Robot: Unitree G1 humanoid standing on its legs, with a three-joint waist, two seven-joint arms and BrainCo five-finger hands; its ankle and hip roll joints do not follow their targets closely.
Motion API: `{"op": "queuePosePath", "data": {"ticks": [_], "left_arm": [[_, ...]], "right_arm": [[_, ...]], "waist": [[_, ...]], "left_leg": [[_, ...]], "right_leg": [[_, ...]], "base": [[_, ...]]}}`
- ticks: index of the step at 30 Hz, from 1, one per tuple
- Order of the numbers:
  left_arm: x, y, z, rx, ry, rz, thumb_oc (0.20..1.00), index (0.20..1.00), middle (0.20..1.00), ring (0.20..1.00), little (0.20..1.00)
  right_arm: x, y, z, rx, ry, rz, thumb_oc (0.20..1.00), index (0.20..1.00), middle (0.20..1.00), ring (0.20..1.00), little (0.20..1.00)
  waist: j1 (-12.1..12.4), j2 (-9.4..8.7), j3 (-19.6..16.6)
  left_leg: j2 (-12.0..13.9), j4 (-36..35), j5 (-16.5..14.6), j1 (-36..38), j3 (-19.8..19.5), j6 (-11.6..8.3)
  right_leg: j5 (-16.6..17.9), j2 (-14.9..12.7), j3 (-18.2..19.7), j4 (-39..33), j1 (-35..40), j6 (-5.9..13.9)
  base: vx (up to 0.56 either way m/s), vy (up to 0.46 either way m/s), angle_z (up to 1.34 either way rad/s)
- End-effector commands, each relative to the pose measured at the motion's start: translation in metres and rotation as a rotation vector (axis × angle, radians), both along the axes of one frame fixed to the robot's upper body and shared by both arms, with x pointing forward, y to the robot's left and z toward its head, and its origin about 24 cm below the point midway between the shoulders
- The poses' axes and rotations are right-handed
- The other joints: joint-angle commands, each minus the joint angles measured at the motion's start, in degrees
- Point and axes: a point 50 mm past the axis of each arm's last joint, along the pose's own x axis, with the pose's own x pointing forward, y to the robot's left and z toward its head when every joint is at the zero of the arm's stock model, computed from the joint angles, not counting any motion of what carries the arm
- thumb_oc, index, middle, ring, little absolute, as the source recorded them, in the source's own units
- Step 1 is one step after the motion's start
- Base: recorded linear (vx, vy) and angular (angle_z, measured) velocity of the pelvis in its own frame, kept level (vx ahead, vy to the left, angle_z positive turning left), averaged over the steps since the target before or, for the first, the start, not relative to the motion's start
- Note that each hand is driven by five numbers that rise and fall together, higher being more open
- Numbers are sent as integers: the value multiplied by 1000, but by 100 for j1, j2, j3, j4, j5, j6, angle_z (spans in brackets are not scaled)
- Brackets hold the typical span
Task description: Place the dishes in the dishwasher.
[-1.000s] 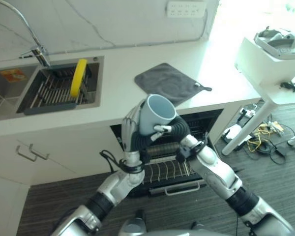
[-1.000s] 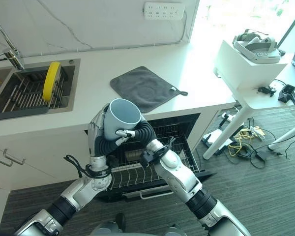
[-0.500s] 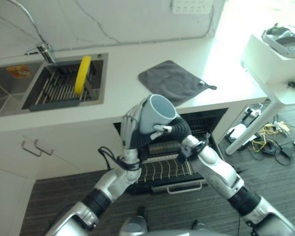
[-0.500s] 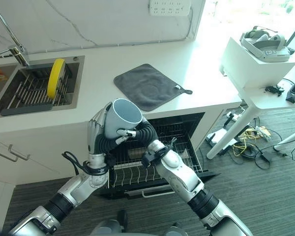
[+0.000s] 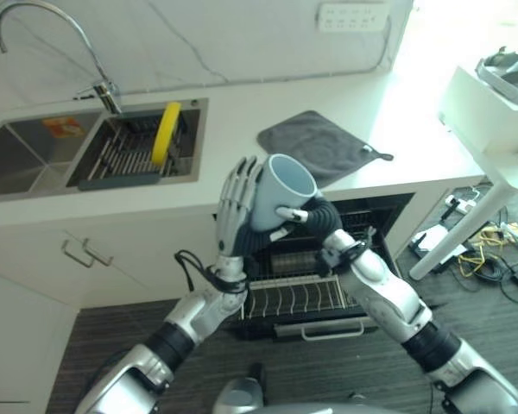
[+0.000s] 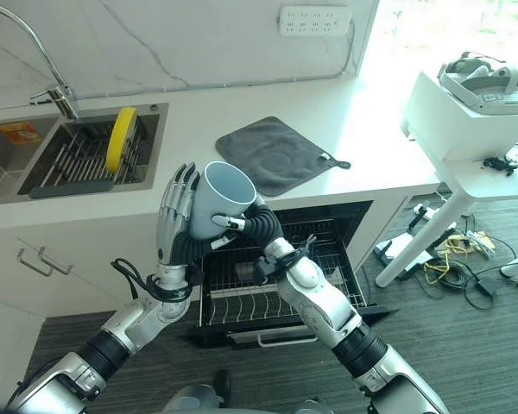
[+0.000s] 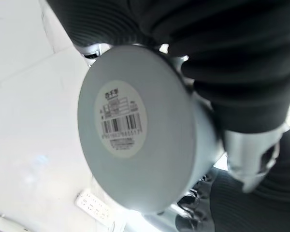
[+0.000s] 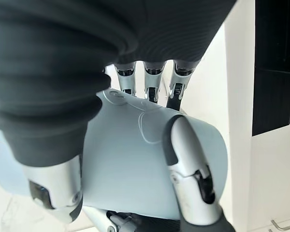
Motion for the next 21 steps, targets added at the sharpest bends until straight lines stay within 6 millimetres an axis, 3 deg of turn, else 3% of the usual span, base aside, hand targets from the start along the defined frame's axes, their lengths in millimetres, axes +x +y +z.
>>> {"op": "queuePosePath", "data": {"ticks": [1, 7, 14, 17, 19, 21], "left_arm": [[-16, -31, -13, 140, 12, -207, 1000, 1000, 1000, 1000, 1000], [-19, -15, -17, 119, 12, -135, 1000, 1000, 1000, 1000, 1000], [-18, 7, -23, 117, 16, -27, 1000, 1000, 1000, 1000, 1000], [-14, 14, -27, 101, 148, -32, 1000, 1000, 1000, 1000, 1000], [-20, 13, -39, 214, 370, -176, 1000, 1000, 1000, 1000, 1000], [-23, 17, -43, 251, 439, -173, 1000, 1000, 1000, 1000, 1000]], "right_arm": [[-2, 17, 79, 345, -260, 17, 200, 200, 200, 200, 200], [0, -9, 71, 442, -252, -101, 200, 200, 200, 200, 200], [0, -35, 49, 488, -239, -216, 200, 200, 200, 200, 200], [-1, -47, 41, 440, -262, -284, 200, 200, 200, 200, 200], [-2, -63, 31, 391, -238, -332, 200, 200, 200, 200, 200], [-5, -75, 19, 339, -212, -363, 200, 200, 200, 200, 200]], "waist": [[42, -142, -147], [10, -80, -193], [-25, -35, -237], [-48, -14, -287], [-110, 1, -312], [-173, 14, -306]], "left_leg": [[289, 303, -1021, 614, 303, -19], [335, 100, -876, 651, 399, -53], [396, 116, -785, 575, 332, -38], [464, 59, -721, 611, 370, -78], [519, 85, -694, 606, 472, -108], [554, 133, -681, 578, 543, -118]], "right_leg": [[-293, -100, 244, 366, -336, -6], [-312, -67, 168, 236, -200, -47], [-601, 47, 245, 512, -154, -180], [-635, 65, 190, 501, -72, -207], [-624, 68, 158, 493, -70, -188], [-622, 60, 156, 527, -107, -176]], "base": [[-6, 7, 9], [13, 7, 7], [-39, 3, 0], [-13, 0, 1], [-16, 12, 1], [-44, 36, 1]]}}
